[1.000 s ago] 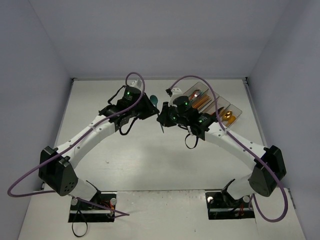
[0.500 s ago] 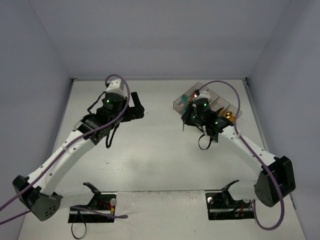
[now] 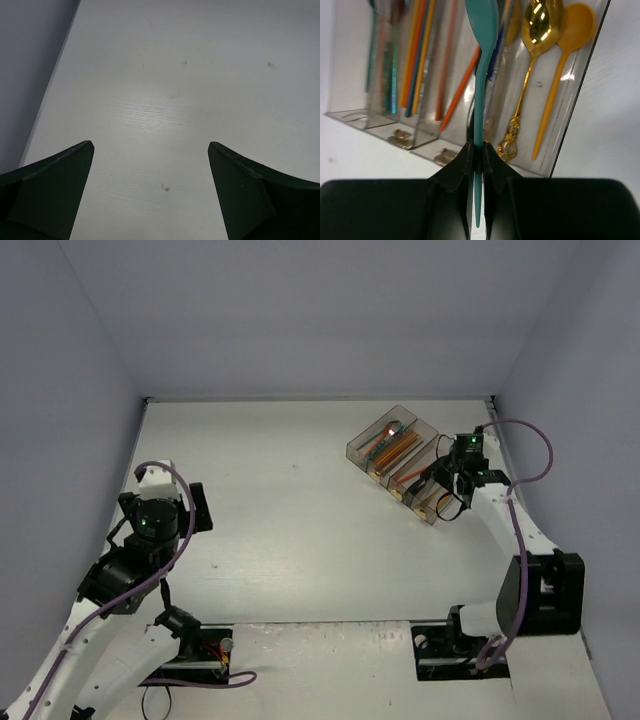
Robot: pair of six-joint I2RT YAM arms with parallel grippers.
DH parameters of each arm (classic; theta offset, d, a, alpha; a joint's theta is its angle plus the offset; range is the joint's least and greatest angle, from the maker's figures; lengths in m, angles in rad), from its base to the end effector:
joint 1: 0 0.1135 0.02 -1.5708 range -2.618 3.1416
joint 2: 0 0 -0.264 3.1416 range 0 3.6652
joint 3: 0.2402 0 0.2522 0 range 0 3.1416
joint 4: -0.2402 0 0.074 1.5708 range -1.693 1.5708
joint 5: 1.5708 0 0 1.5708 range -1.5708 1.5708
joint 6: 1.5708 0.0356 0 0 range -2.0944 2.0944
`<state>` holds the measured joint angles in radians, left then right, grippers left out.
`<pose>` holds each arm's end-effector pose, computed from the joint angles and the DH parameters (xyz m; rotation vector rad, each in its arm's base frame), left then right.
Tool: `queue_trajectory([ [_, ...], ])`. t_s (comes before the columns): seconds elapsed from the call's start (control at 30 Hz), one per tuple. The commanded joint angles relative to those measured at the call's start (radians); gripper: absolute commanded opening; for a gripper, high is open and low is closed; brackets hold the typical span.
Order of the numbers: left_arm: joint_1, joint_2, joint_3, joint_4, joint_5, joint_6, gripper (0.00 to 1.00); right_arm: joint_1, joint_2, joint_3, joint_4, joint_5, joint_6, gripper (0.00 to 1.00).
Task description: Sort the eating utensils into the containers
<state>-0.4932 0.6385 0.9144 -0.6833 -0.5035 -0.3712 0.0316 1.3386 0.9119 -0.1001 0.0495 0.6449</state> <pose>0.1173 -0.0435 0.3536 -0.2048 1.9151 -0.0796 0.3017 0.0078 0.2686 0.6677 2.0088 0.3546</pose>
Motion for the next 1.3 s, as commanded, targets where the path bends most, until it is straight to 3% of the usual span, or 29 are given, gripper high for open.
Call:
queue_trajectory([
  [0.0, 0.027, -0.049, -0.052, 0.0, -0.042, 0.048, 0.97, -0.046, 0.112, 0.046, 0.041, -0.04, 0.006, 0.0],
  [0.3, 0.032, -0.06, -0.101, 0.056, 0.039, 0.052, 0.97, -0.075, 0.225, 0.036, 0.09, -0.04, 0.013, 0.02],
  [0.4, 0.032, -0.066, -0.103, 0.064, 0.038, 0.057, 0.98, -0.075, 0.247, 0.036, 0.121, -0.074, -0.007, 0.23],
  [0.53, 0.033, -0.066, -0.109, 0.07, 0.045, 0.058, 0.97, -0.075, 0.214, 0.025, 0.117, -0.063, -0.034, 0.59],
  [0.77, 0.036, -0.054, -0.108, 0.071, 0.048, 0.058, 0.97, -0.075, 0.064, 0.085, -0.011, -0.017, -0.141, 0.84],
  [1.03, 0.042, -0.073, -0.111, 0.082, 0.02, 0.08, 0.97, -0.075, -0.271, 0.124, -0.14, -0.006, -0.294, 1.0],
  [1.27, 0.044, -0.1, -0.113, 0.094, -0.013, 0.108, 0.97, -0.075, -0.55, 0.093, -0.238, -0.012, -0.333, 1.0],
])
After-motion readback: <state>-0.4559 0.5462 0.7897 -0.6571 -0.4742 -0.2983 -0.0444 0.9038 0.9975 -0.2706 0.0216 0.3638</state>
